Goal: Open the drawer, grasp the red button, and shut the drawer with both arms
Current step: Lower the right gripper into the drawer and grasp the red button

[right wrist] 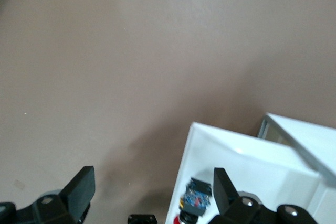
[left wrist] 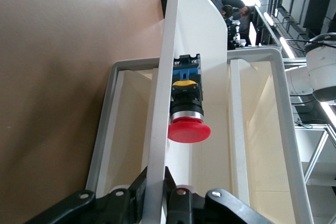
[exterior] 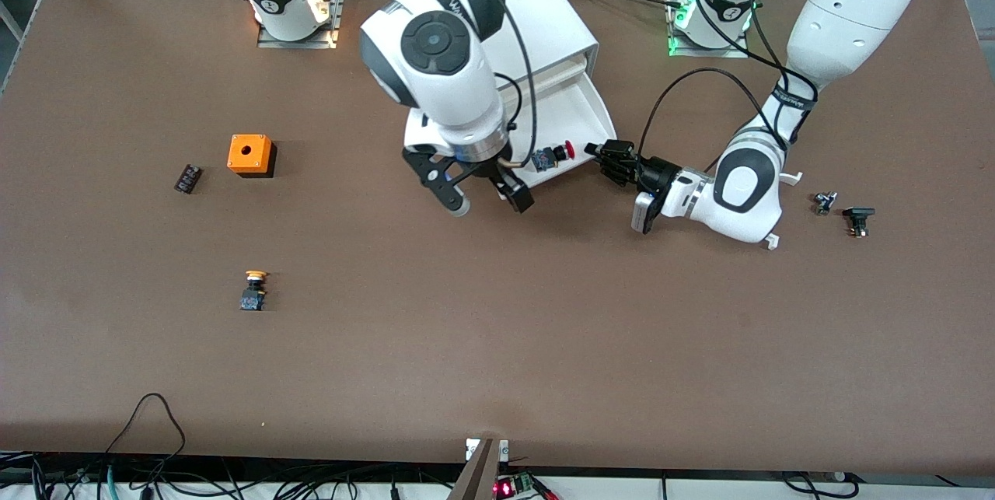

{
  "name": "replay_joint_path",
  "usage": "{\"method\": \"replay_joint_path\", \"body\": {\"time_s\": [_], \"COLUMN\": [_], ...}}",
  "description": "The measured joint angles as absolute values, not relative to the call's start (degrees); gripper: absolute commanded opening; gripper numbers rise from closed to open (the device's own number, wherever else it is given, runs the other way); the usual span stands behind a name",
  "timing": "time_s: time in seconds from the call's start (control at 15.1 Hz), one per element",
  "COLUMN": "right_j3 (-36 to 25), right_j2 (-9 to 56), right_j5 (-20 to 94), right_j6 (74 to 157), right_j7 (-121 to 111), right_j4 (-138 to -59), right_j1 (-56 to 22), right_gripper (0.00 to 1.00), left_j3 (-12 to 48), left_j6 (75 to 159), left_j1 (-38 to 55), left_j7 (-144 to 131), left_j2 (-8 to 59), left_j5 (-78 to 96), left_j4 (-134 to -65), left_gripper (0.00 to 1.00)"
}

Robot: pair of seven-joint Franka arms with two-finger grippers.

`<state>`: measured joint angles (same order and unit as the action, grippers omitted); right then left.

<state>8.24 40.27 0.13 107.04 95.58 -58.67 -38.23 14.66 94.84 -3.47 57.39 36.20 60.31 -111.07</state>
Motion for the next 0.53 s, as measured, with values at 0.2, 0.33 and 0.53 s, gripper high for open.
{"method": "replay_joint_path", "body": {"time_s": [0.2,0.33,0.53], "right_j3": [8.24,8.24,8.23], "right_j2": [41.60,42.61,44.66], "right_j5": [0.13,0.13,0.13], "right_j6": [107.18,107.18,107.38], "right_j7": [100.70,103.26,105.39], "right_j4": [-58.60,-58.58,-58.53], "right_j1": [-40.84,-41.91,-43.05], "right_gripper": [1.00,1.00,1.00], "left_j3": [14.29,14.27,14.16], "left_j6": [94.10,94.09,94.30], "left_j1": [-3.93,-4.12,-4.17], "left_j7": [56.39,56.38,56.37], "left_j2": [36.91,37.38,37.54], "left_j5": [59.60,59.59,59.58], "left_j4": [-109.44,-109.22,-109.07], "left_gripper": [0.14,1.00,1.00]}}
